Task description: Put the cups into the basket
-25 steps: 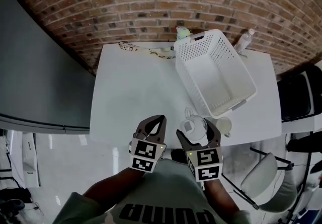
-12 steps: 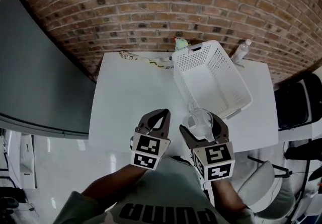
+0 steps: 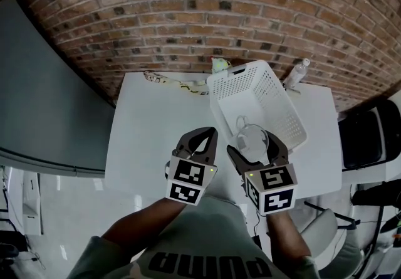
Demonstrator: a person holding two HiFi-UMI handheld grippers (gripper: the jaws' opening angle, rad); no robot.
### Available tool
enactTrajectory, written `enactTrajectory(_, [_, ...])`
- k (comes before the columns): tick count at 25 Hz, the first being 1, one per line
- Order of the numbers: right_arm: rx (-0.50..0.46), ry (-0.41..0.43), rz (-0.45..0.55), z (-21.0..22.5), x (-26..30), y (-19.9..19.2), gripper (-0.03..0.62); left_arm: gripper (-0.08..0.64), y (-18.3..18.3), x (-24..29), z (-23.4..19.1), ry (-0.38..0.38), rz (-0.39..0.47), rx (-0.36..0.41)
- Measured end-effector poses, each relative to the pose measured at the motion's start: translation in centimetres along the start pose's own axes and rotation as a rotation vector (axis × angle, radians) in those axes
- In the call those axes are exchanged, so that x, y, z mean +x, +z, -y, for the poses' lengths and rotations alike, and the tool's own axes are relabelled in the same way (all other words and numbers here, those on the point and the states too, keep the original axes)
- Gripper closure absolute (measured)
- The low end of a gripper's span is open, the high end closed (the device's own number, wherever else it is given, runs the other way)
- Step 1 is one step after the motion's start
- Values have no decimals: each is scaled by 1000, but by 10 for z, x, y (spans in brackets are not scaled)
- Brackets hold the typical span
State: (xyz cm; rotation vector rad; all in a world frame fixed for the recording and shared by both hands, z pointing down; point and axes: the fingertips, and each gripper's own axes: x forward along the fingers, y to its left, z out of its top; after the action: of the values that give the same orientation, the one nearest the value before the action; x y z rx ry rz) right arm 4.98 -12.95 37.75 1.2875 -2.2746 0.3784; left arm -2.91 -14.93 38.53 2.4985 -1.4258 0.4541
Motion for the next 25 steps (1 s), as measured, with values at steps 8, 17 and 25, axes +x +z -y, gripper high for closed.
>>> enactTrajectory(8, [-1, -13, -21, 49, 36, 8, 196, 557, 16, 43, -11, 33, -10, -11])
enactTrajectory(17, [17, -18, -66, 90, 85, 3, 196, 557, 26, 89, -28, 61, -44, -41])
enactTrajectory(25, [48, -23, -111, 120, 127, -11, 196, 557, 28, 123, -41, 77, -89, -59])
